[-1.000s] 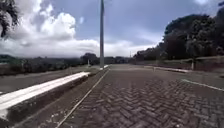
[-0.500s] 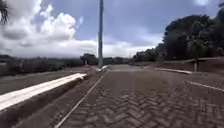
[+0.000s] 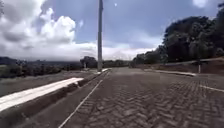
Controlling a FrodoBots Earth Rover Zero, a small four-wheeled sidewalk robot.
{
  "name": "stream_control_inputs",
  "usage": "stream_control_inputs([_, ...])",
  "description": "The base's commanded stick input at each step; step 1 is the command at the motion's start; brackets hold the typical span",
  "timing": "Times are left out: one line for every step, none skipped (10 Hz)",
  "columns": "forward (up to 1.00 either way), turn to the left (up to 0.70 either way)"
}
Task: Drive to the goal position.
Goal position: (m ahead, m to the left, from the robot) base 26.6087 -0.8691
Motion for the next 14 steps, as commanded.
stream_control_inputs([1.0,0.0])
stream_control_inputs([1.0,0.0])
stream_control_inputs([1.0,0.0])
stream_control_inputs([1.0,0.0])
stream_control_inputs([1.0,0.0])
stream_control_inputs([1.0,0.0])
stream_control_inputs([1.0,0.0])
stream_control_inputs([1.0,0.0])
stream_control_inputs([1.0,-0.1])
stream_control_inputs([1.0,-0.22])
stream_control_inputs([1.0,-0.16])
stream_control_inputs([1.0,0.0])
stream_control_inputs([1.0,0.0])
stream_control_inputs([1.0,0.0])
